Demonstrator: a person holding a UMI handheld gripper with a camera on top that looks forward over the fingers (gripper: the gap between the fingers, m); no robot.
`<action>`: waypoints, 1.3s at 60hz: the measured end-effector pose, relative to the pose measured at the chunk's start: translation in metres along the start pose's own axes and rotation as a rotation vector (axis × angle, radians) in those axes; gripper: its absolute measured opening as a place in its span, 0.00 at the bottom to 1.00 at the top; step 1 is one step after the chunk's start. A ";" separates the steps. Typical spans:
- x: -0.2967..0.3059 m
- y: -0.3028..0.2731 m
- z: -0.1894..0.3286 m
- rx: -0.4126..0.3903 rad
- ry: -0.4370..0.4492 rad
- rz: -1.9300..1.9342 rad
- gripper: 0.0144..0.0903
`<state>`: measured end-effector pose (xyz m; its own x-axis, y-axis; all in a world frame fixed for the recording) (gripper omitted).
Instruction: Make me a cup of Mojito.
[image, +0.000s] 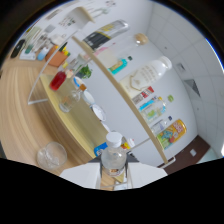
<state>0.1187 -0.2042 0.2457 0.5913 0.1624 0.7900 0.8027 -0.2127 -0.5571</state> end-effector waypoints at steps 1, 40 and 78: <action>0.002 0.001 -0.001 0.009 -0.003 0.063 0.27; -0.143 0.157 0.060 -0.236 -0.285 0.916 0.27; -0.162 0.173 0.042 -0.349 -0.308 0.908 0.71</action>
<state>0.1653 -0.2266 0.0101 0.9993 0.0297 -0.0214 0.0025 -0.6401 -0.7683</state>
